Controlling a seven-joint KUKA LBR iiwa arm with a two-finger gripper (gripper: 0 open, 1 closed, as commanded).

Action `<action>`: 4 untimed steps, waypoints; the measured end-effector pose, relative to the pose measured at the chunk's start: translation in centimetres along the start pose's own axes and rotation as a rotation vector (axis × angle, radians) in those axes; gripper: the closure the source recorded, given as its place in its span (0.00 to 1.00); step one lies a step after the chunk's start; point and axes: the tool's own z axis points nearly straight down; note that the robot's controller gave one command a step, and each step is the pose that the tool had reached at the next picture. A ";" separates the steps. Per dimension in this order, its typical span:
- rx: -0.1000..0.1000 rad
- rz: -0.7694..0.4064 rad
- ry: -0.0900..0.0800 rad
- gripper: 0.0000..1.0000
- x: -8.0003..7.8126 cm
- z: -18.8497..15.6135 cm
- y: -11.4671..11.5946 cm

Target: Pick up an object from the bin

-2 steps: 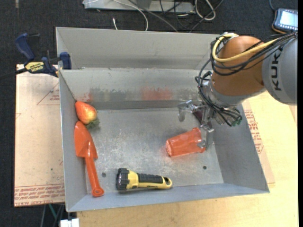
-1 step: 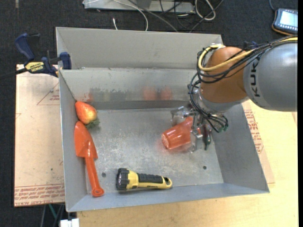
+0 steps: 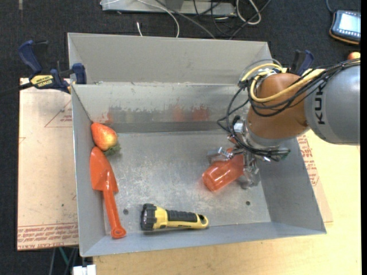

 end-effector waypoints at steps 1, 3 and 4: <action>-0.010 0.487 0.011 1.00 -2.6 0.0 -1.1; -0.012 0.488 0.011 1.00 -2.6 -2.0 -1.0; -0.010 0.489 0.009 1.00 -2.7 -4.0 -1.1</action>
Offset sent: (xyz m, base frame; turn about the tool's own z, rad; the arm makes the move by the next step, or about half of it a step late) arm 0.0000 0.0000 0.0000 0.0000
